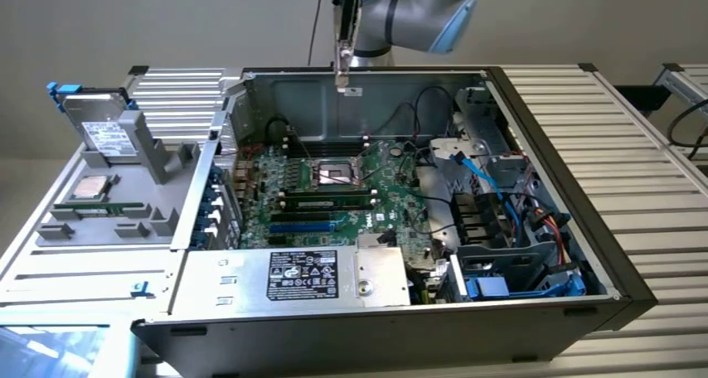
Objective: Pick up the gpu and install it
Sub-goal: 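Pick up the gpu and move the gpu toward the slot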
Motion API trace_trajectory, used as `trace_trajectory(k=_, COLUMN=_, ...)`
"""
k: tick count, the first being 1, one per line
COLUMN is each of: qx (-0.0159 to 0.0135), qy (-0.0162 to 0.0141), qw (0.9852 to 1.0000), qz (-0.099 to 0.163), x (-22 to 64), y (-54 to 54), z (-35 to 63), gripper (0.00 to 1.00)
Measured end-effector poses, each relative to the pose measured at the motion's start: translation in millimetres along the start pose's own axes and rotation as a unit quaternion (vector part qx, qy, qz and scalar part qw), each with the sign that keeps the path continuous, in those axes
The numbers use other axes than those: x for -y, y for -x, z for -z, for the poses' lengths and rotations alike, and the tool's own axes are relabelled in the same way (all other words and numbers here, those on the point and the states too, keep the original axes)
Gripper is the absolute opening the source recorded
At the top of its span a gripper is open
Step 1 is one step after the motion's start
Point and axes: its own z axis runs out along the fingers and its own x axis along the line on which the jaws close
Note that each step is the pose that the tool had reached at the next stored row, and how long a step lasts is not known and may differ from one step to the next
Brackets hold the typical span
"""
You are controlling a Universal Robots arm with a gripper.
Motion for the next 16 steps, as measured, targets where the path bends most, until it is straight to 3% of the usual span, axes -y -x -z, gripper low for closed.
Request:
trace_trajectory(k=7, qx=-0.0001, qy=0.0054, qw=1.0000, qz=0.000, x=4.2, y=22.6, z=-6.3, gripper=0.28)
trace_trajectory(k=16, qx=0.0000, qy=0.0150, qw=0.9999, qz=-0.002, x=16.8, y=27.4, z=-21.6, gripper=0.28)
